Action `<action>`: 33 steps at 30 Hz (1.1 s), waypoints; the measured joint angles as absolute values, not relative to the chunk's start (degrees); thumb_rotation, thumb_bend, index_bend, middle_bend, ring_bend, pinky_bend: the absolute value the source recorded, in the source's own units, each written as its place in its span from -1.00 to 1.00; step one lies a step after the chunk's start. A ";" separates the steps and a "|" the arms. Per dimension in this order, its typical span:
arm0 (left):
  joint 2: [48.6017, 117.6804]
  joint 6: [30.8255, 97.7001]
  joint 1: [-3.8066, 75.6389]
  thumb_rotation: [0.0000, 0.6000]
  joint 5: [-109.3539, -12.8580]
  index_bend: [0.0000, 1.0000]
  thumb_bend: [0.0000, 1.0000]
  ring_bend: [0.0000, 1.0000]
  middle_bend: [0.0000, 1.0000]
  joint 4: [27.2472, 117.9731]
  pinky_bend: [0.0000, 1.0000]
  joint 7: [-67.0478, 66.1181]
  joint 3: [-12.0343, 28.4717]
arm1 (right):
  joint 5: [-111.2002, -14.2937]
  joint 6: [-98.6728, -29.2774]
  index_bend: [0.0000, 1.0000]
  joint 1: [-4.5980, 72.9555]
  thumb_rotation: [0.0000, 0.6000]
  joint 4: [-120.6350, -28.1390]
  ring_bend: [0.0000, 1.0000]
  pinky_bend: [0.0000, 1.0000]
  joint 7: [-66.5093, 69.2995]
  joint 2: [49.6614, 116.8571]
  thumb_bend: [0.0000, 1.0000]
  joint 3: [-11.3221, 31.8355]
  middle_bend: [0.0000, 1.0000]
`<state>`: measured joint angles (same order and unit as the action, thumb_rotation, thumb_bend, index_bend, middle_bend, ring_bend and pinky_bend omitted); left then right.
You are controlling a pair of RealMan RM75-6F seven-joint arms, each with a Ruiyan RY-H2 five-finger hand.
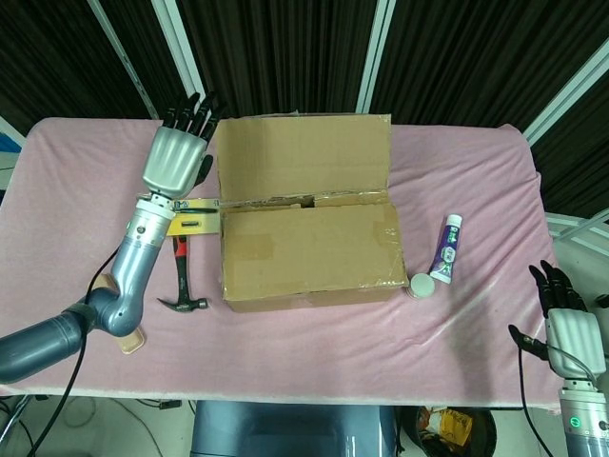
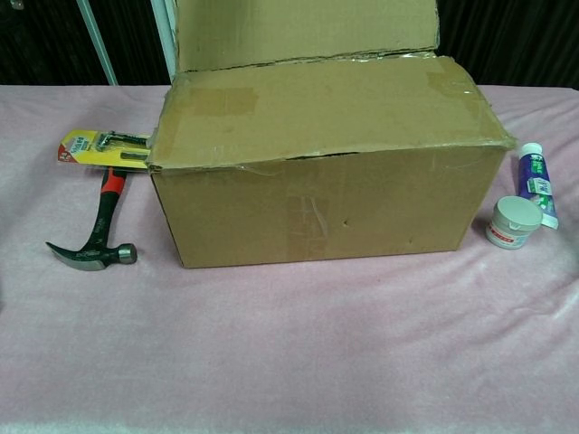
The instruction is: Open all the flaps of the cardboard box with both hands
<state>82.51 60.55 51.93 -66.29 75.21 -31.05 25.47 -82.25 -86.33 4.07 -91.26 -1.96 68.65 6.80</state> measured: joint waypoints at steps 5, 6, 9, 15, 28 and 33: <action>78.47 64.48 46.73 1.00 -68.22 -1.00 -0.70 -1.00 -1.00 81.10 -1.00 -26.26 22.98 | -81.85 -86.46 -1.00 4.07 1.00 -92.25 -0.99 -0.55 -2.38 68.13 -0.43 7.20 -1.00; 77.51 65.41 45.48 1.00 -68.70 -1.00 -0.71 -1.00 -1.00 82.52 -1.00 -25.16 22.44 | -81.83 -86.52 -1.00 4.08 1.00 -92.55 -0.99 -0.55 -2.53 68.00 -0.43 7.28 -1.00; 73.96 68.96 40.66 1.00 -70.55 -1.00 -0.72 -1.00 -1.00 87.48 -1.00 -21.26 20.27 | -81.93 -86.82 -1.00 4.16 1.00 -93.90 -0.99 -0.55 -3.24 67.40 -0.43 7.56 -1.00; 67.15 76.12 30.14 1.00 -75.25 -1.00 -0.72 -1.00 -1.00 95.32 -1.00 -14.09 13.60 | -82.45 -87.08 -1.00 5.05 1.00 -98.46 -0.99 -0.55 -5.04 65.32 -0.43 8.77 -1.00; 64.32 86.97 16.33 1.00 -84.13 -1.00 -0.72 -1.00 -1.00 94.21 -1.00 -6.27 2.08 | -80.69 -79.02 -1.00 12.91 1.00 -109.05 -0.88 -0.55 -10.53 59.77 0.48 13.94 -0.88; 65.83 88.39 14.46 1.00 -86.78 -1.00 -0.72 -1.00 -1.00 90.33 -1.00 -3.51 0.26 | -78.68 -72.62 -0.97 18.45 1.00 -111.49 -0.88 -0.55 -12.39 58.68 0.84 16.53 -0.88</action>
